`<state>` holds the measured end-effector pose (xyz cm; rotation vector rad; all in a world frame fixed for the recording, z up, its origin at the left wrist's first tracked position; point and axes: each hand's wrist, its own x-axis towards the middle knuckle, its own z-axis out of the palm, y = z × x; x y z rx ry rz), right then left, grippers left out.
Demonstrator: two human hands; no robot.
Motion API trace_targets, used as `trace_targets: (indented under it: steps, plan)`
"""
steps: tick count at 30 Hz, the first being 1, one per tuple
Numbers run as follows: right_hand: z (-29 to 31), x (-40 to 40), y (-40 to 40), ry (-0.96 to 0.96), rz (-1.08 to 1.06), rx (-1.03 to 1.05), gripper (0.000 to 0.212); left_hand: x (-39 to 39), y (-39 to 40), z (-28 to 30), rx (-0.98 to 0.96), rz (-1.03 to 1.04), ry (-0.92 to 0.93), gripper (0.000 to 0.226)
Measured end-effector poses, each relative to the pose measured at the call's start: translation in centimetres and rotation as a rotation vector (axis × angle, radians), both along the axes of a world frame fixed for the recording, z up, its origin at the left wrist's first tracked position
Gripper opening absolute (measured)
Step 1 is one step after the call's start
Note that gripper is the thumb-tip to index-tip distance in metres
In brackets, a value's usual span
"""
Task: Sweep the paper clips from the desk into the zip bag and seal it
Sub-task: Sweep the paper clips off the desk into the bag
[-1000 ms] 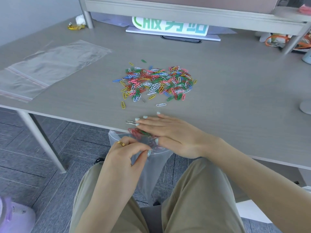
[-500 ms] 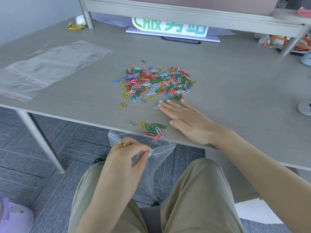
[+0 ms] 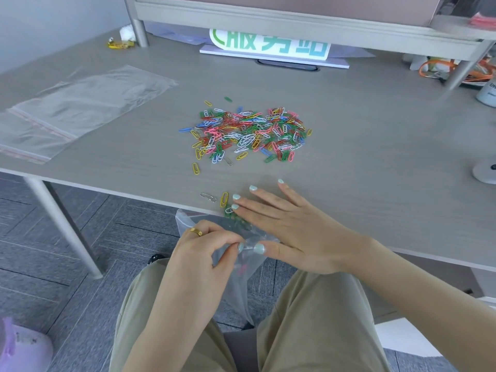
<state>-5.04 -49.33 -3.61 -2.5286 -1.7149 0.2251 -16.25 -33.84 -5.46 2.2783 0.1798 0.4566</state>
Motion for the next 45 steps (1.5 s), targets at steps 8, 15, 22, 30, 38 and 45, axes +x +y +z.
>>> trace_targets:
  steps: [8,15,22,30,38,45]
  plan:
    - [0.2,1.1,3.8,0.315,-0.056,0.157,0.056,-0.3,0.5,-0.2,-0.007,0.04,-0.002,0.011]
    - [-0.2,0.2,4.2,0.35,0.011,0.193,0.062,-0.3,0.6,0.5,-0.032,0.032,-0.004,0.017]
    - [0.8,0.1,1.6,0.668,-0.086,0.29,0.047,0.1,0.1,0.4,-0.052,0.007,0.019,0.011]
    - [0.4,13.1,2.2,0.45,-0.578,0.661,0.038,0.4,0.3,-0.3,-0.028,-0.009,0.066,0.015]
    - [0.4,22.3,2.3,0.519,-0.759,0.563,0.055,1.1,0.6,-0.8,-0.009,-0.022,0.096,0.014]
    - [1.0,24.3,4.4,0.701,-0.657,0.518,0.041,2.2,0.9,-1.6,0.012,-0.003,0.116,0.015]
